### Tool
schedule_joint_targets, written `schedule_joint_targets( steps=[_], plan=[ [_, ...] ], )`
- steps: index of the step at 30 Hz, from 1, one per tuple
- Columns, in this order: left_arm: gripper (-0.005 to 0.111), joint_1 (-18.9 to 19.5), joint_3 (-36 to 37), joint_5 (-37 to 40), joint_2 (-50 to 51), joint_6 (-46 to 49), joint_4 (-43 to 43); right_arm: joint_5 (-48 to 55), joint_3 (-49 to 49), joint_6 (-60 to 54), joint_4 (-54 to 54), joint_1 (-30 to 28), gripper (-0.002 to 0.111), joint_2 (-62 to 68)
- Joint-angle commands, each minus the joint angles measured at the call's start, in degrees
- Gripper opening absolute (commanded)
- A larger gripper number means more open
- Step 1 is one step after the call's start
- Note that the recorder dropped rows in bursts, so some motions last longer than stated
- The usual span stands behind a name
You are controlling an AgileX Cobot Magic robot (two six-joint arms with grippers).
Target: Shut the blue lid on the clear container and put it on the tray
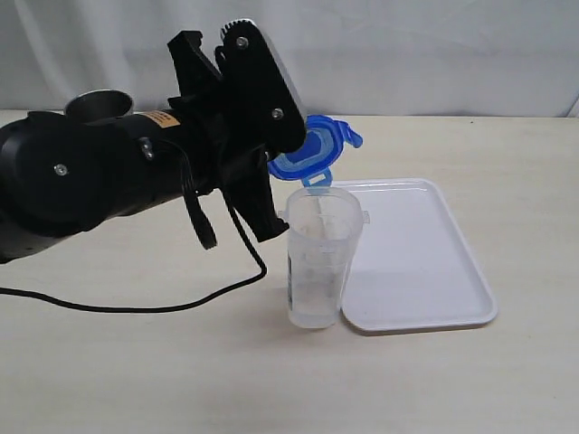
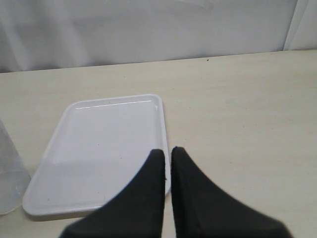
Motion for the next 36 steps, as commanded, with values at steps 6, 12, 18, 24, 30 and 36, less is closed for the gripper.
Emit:
schedule_joint_targets(
  steps=[6, 12, 18, 24, 30, 36],
  plan=[
    [0.000, -0.4, -0.3, 6.9, -0.5, 0.2, 6.5, -0.2, 0.1, -0.1, 0.3, -0.2, 0.005, -0.3],
    [0.000, -0.5, -0.3, 7.0, -0.5, 0.2, 8.2, -0.2, 0.1, -0.1, 0.3, -0.2, 0.005, -0.3],
    [0.000, -1.1, -0.3, 5.0, -0.5, 0.2, 13.1, -0.2, 0.1, -0.1, 0.3, -0.2, 0.005, -0.3],
    [0.000, -1.7, -0.3, 1.5, -0.5, 0.2, 13.1, -0.2, 0.1, -0.1, 0.3, -0.2, 0.005, -0.3],
    [0.000, -1.7, -0.3, 2.8, -0.5, 0.2, 13.1, -0.2, 0.1, -0.1, 0.3, -0.2, 0.005, -0.3],
    [0.000, -1.7, -0.3, 4.1, -0.5, 0.2, 15.5, -0.2, 0.1, -0.1, 0.3, -0.2, 0.005, -0.3]
  ],
)
